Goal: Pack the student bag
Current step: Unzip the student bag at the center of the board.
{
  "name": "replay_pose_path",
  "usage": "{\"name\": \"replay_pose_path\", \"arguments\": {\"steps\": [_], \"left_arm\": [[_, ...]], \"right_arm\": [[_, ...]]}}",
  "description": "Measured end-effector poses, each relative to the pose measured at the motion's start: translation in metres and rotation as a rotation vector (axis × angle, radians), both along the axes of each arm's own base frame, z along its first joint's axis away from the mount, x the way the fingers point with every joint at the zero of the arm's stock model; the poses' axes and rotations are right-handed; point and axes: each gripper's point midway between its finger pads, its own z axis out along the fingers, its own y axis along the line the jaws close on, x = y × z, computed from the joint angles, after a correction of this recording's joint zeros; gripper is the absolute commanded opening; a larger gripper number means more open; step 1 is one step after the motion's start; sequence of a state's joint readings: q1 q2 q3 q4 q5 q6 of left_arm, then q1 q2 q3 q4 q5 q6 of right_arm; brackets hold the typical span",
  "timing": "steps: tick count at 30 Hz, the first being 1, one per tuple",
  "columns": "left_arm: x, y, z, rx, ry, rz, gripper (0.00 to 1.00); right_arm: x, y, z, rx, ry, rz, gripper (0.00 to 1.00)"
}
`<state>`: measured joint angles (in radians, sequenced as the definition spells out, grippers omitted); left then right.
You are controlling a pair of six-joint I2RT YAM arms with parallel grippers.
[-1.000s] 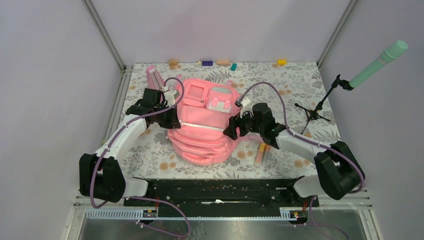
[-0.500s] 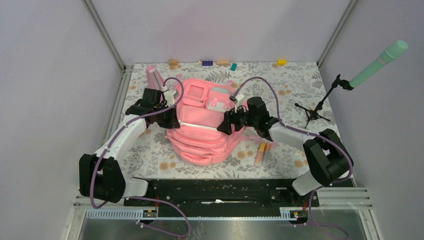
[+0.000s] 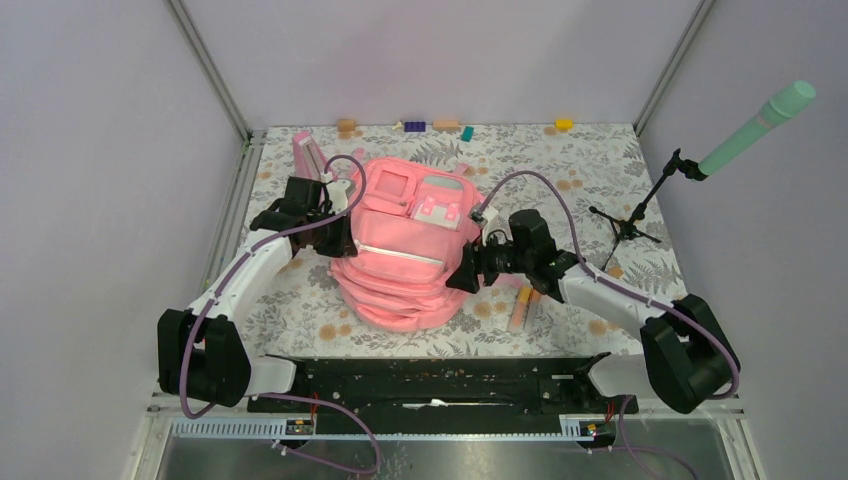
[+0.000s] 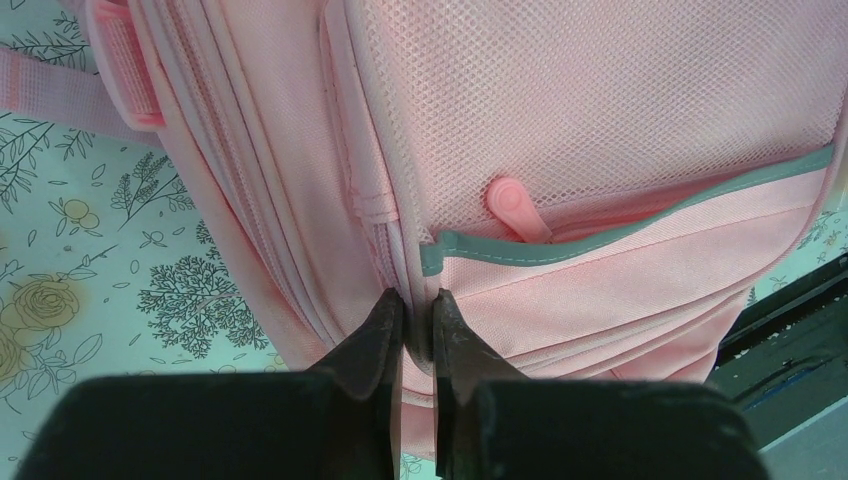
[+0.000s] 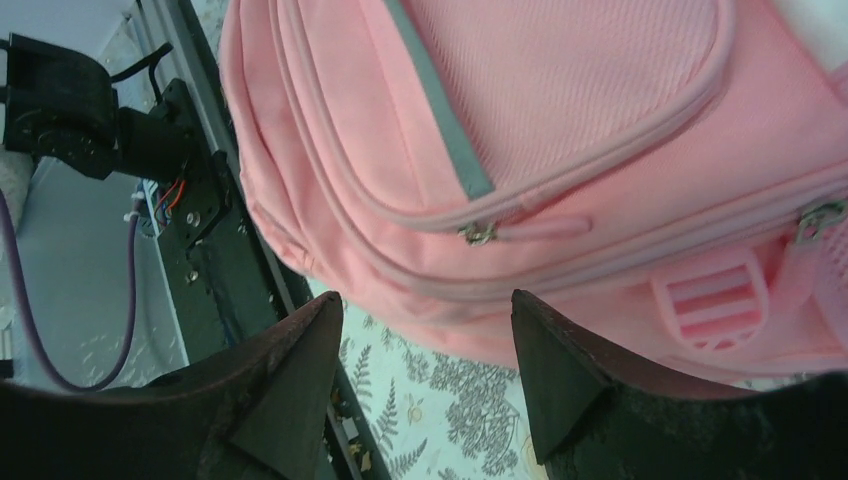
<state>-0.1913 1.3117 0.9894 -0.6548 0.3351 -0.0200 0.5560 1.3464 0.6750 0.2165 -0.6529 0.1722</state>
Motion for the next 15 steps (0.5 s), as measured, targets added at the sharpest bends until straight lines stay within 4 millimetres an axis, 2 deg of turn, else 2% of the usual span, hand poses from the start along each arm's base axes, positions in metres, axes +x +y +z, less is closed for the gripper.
{"name": "replay_pose_path", "arguments": {"steps": [4, 8, 12, 15], "left_arm": [[0.0, 0.0, 0.0, 0.002, -0.002, 0.002, 0.0], [0.0, 0.001, 0.0, 0.003, -0.001, 0.005, 0.0], [0.0, 0.001, 0.0, 0.003, -0.001, 0.006, 0.0], [0.0, 0.001, 0.0, 0.004, -0.002, 0.007, 0.0]], "right_arm": [[-0.015, -0.008, 0.001, -0.009, 0.015, 0.005, 0.68], [-0.019, -0.02, 0.002, -0.021, -0.022, -0.04, 0.74], [-0.01, -0.026, 0.001, -0.056, -0.084, -0.077, 0.76], [0.004, -0.023, -0.001, -0.091, -0.114, -0.067, 0.77]]}}
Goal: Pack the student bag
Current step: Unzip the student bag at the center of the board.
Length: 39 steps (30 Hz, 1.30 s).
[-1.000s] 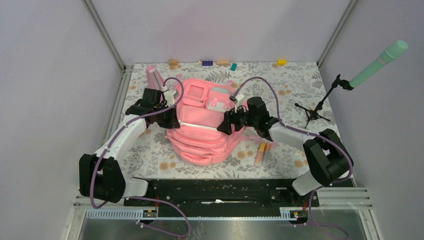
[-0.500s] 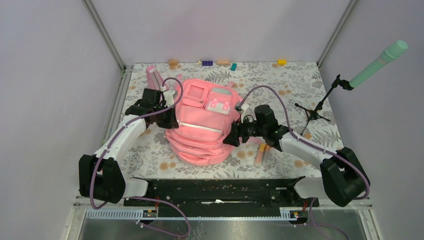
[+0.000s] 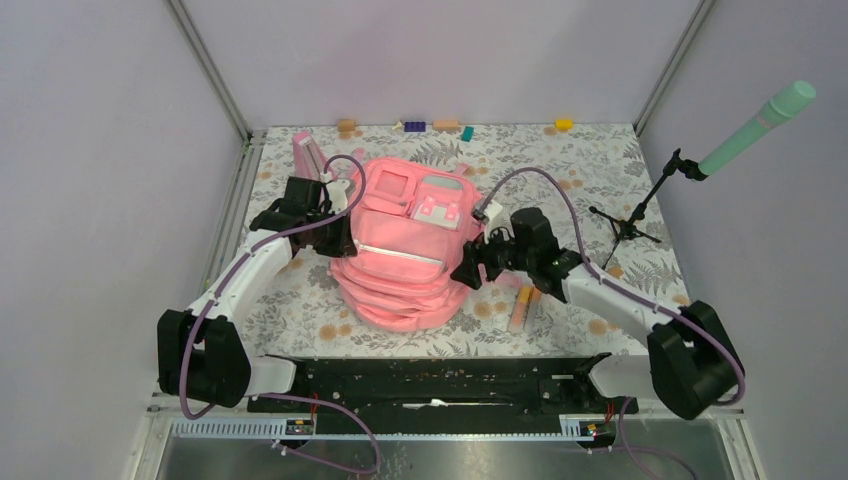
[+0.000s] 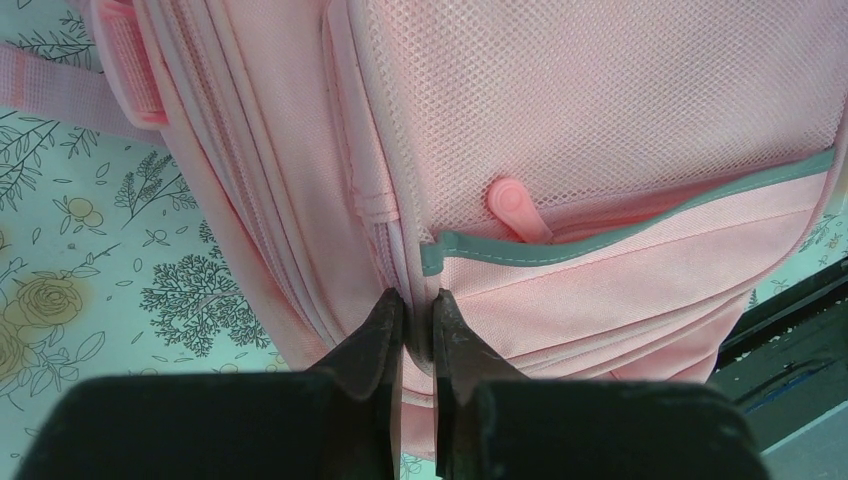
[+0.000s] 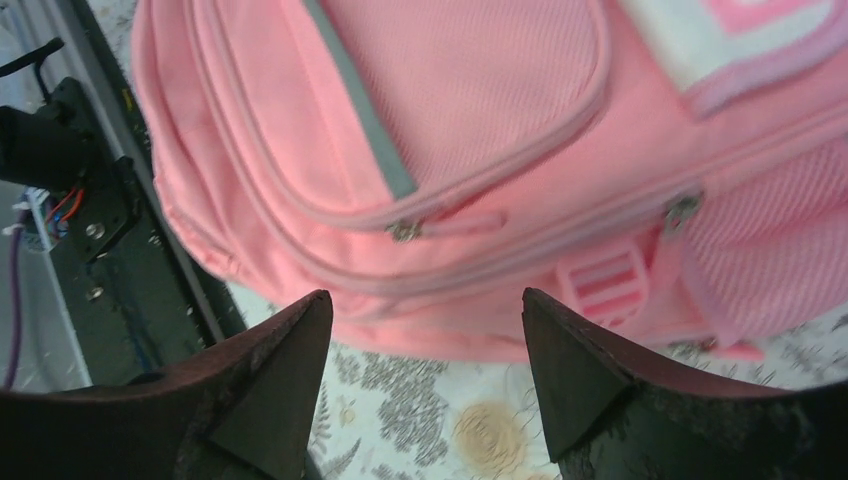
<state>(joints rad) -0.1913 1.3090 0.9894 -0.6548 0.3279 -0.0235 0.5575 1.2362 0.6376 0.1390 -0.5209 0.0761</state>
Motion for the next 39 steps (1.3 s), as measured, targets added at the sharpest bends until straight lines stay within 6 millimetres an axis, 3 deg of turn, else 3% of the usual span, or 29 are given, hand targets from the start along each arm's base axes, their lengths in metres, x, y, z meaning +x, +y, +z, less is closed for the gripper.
{"name": "replay_pose_path", "arguments": {"steps": [4, 7, 14, 27, 39], "left_arm": [[0.0, 0.001, 0.002, 0.004, -0.008, 0.003, 0.0], [0.0, 0.002, 0.002, 0.006, -0.011, 0.005, 0.0], [0.001, 0.003, 0.002, 0.007, -0.01, 0.016, 0.0], [0.002, 0.007, 0.002, 0.017, -0.01, 0.034, 0.0], [0.002, 0.007, 0.002, 0.017, -0.01, 0.034, 0.0]], "right_arm": [[0.026, 0.012, 0.001, -0.039, -0.045, 0.029, 0.77], [0.034, 0.015, -0.004, -0.06, -0.069, 0.052, 0.77], [0.033, 0.024, -0.026, -0.076, -0.03, 0.131, 0.77], [0.034, 0.032, -0.019, -0.044, -0.08, 0.178, 0.73], [0.032, 0.034, -0.02, -0.062, -0.088, 0.205, 0.6]]}}
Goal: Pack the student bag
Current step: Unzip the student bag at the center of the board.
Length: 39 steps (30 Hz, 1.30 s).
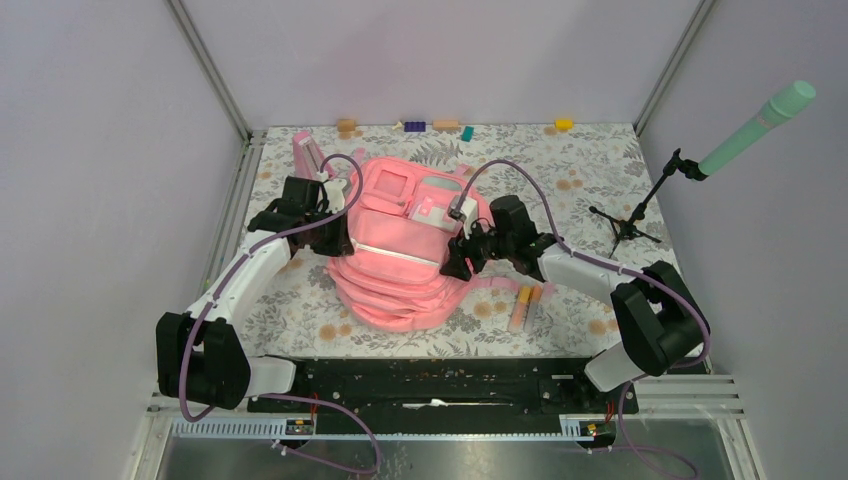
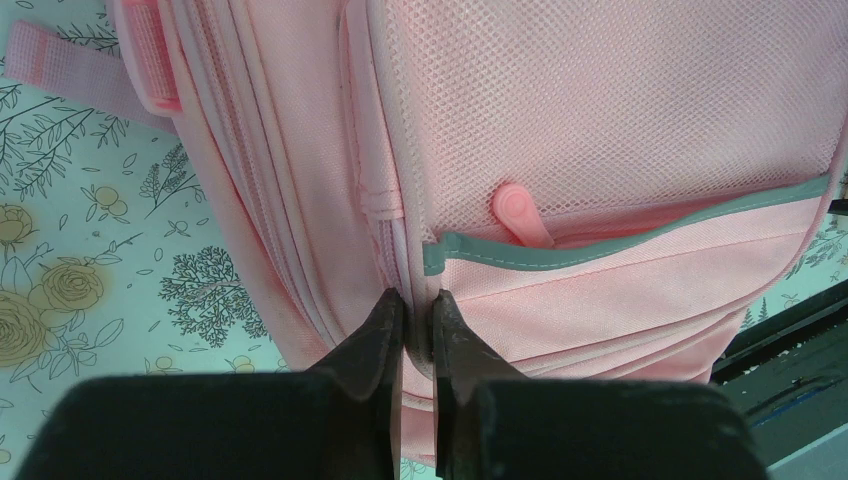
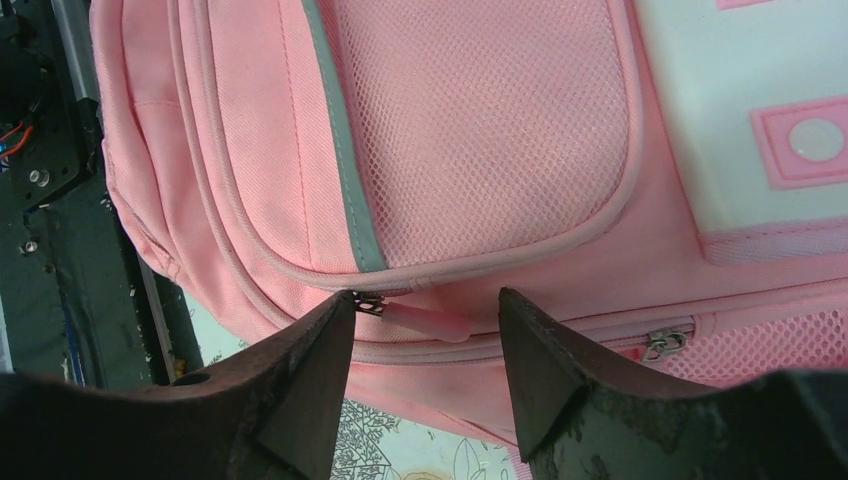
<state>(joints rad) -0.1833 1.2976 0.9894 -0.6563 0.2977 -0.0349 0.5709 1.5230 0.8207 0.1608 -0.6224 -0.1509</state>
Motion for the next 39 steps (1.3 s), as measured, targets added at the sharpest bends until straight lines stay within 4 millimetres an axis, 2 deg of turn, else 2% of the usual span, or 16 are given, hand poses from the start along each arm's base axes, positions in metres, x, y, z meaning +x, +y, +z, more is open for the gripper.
{"name": "replay_pose_path", "arguments": {"steps": [3, 11, 15, 21, 30, 39], "left_arm": [[0.0, 0.0, 0.0, 0.0, 0.0, 0.001, 0.0], [0.0, 0.0, 0.0, -0.001, 0.001, 0.002, 0.0], [0.0, 0.0, 0.0, -0.003, 0.003, 0.005, 0.0], [0.0, 0.0, 0.0, -0.001, 0.003, 0.009, 0.0], [0.0, 0.001, 0.0, 0.002, 0.003, 0.015, 0.0], [-0.001, 0.0, 0.0, -0.008, 0.013, 0.024, 0.0]], "right_arm": [[-0.003, 0.002, -0.001, -0.003, 0.002, 0.008, 0.56], [-0.01, 0.003, -0.006, -0.011, 0.015, 0.022, 0.58], [-0.013, 0.004, -0.009, -0.01, 0.013, 0.028, 0.53], [-0.013, 0.004, -0.01, -0.02, 0.009, 0.022, 0.41], [-0.021, 0.006, -0.017, -0.068, 0.016, 0.015, 0.01], [-0.026, 0.003, -0.013, -0.092, 0.027, -0.063, 0.0]]}}
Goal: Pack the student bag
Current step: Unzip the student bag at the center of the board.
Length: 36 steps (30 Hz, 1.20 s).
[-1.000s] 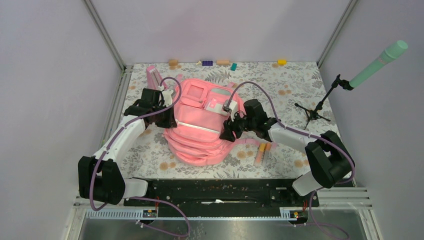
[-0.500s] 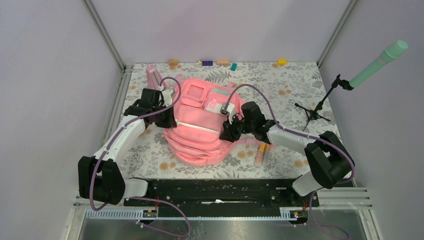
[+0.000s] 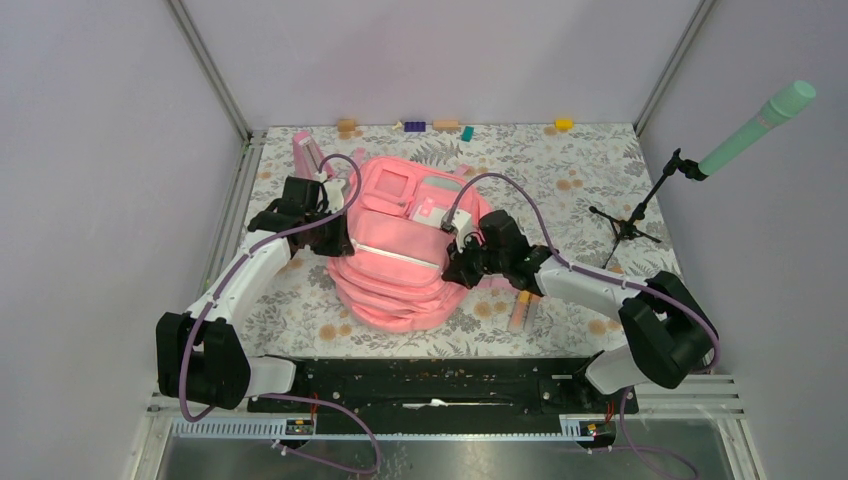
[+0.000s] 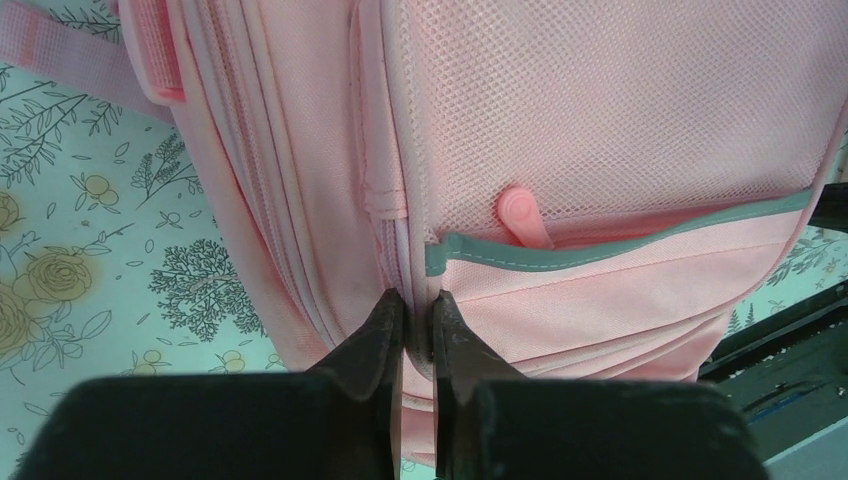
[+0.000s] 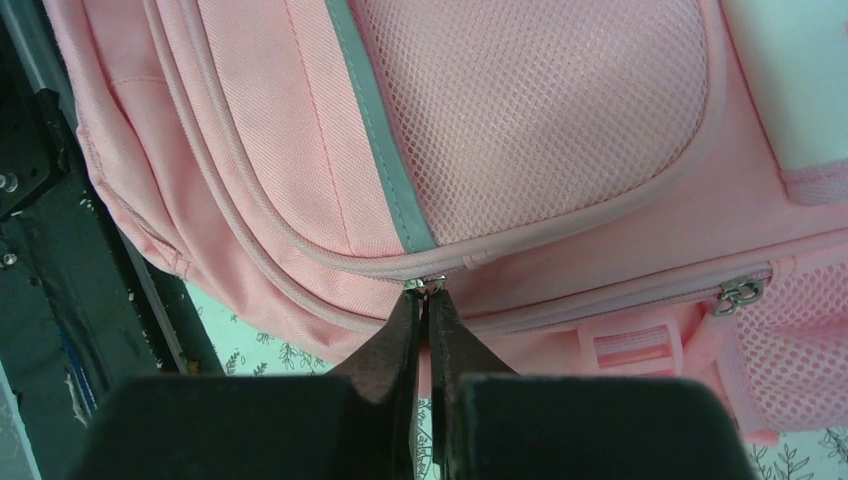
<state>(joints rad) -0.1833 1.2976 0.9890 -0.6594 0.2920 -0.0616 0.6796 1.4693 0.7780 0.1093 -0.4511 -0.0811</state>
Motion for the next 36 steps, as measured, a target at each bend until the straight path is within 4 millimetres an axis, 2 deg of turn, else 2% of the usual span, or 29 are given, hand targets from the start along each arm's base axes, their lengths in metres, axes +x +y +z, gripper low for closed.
{"name": "replay_pose_path", "arguments": {"steps": [10, 18, 26, 36], "left_arm": [[-0.001, 0.0, -0.006, -0.02, 0.025, 0.056, 0.0], [-0.001, 0.002, -0.002, -0.027, 0.008, 0.09, 0.0], [-0.002, 0.003, -0.003, -0.025, 0.008, 0.101, 0.0], [-0.003, 0.006, -0.002, -0.016, 0.001, 0.114, 0.0]], "right_arm": [[-0.01, 0.006, 0.001, -0.039, 0.012, -0.12, 0.0], [-0.016, 0.01, 0.007, -0.042, 0.016, -0.223, 0.0], [-0.025, 0.016, 0.005, -0.061, 0.014, -0.304, 0.0], [-0.037, 0.025, 0.006, -0.072, -0.009, -0.35, 0.0]]}}
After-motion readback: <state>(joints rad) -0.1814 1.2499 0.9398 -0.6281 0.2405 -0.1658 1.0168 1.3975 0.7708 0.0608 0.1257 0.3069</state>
